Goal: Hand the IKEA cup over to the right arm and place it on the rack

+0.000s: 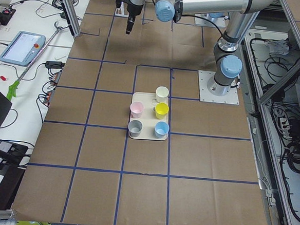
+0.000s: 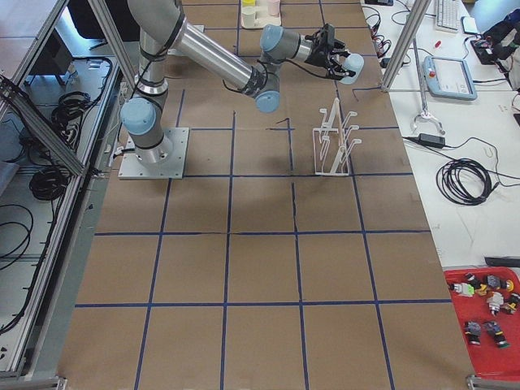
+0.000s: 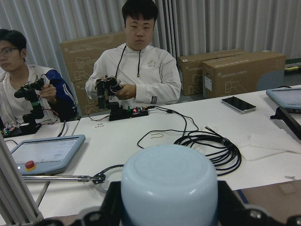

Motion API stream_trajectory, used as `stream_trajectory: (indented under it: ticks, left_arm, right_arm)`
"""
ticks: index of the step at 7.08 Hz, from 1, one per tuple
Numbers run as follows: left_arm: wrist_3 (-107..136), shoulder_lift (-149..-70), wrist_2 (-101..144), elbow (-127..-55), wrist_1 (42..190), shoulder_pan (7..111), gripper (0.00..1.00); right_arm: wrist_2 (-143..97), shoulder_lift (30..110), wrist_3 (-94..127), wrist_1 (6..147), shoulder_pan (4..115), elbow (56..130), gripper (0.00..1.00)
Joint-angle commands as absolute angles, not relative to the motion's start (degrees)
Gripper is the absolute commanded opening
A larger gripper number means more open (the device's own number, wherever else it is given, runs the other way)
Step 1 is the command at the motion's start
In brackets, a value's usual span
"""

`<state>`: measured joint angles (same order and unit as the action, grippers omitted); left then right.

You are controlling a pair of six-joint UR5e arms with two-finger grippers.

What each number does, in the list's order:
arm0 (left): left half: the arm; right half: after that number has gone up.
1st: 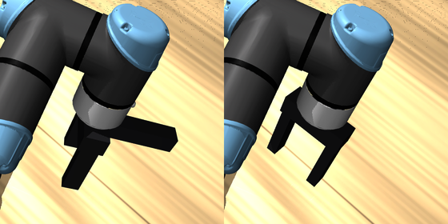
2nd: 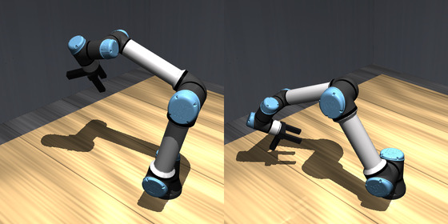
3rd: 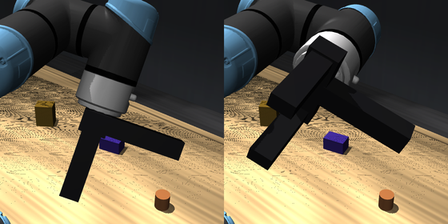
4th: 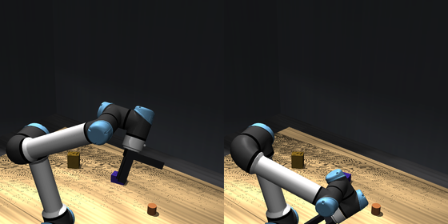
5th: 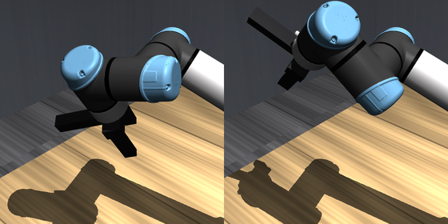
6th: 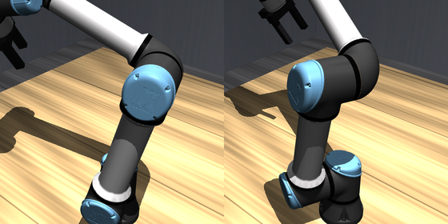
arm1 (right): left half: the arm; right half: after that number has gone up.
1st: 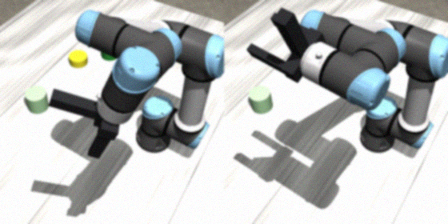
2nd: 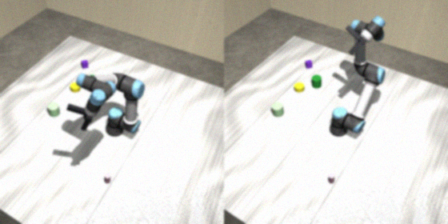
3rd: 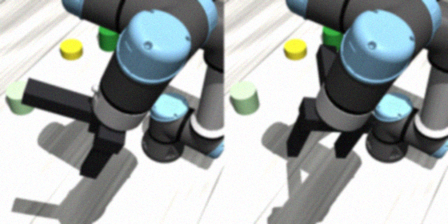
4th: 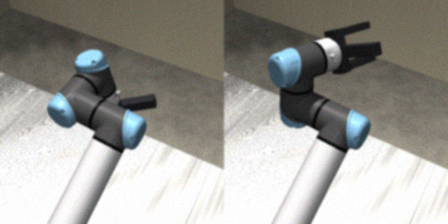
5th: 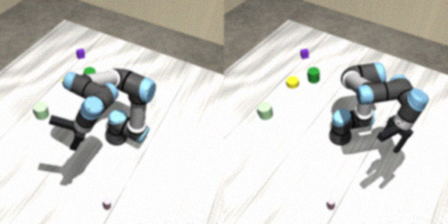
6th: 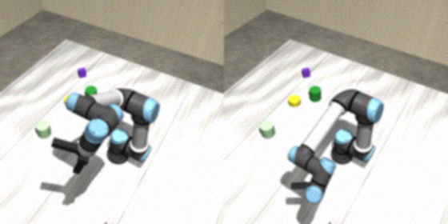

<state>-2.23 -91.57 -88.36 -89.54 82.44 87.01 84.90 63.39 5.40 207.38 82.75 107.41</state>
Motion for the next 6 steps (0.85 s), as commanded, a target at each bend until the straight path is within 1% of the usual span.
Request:
stream_trajectory:
  ticks: [1, 3, 4, 6]
  left_arm:
    - [-1.85, -89.21, -89.30, -88.76, 88.77, 86.92, 0.99]
    - [-2.46, -88.51, -89.38, -90.35, 88.86, 85.70, 0.99]
    - [-2.90, -87.98, -89.82, -91.40, 89.03, 83.00, 0.99]
    - [-13.13, -85.10, -89.74, -96.47, 88.60, 75.27, 0.99]
  right_arm:
    - [84.20, 59.08, 2.90, 212.39, 81.65, 106.44, 0.07]
    - [84.46, 58.10, 3.16, 212.78, 82.00, 106.00, 0.07]
    - [84.29, 57.49, 3.16, 212.96, 82.26, 105.91, 0.07]
    - [84.46, 55.55, 3.43, 213.74, 83.75, 106.00, 0.07]
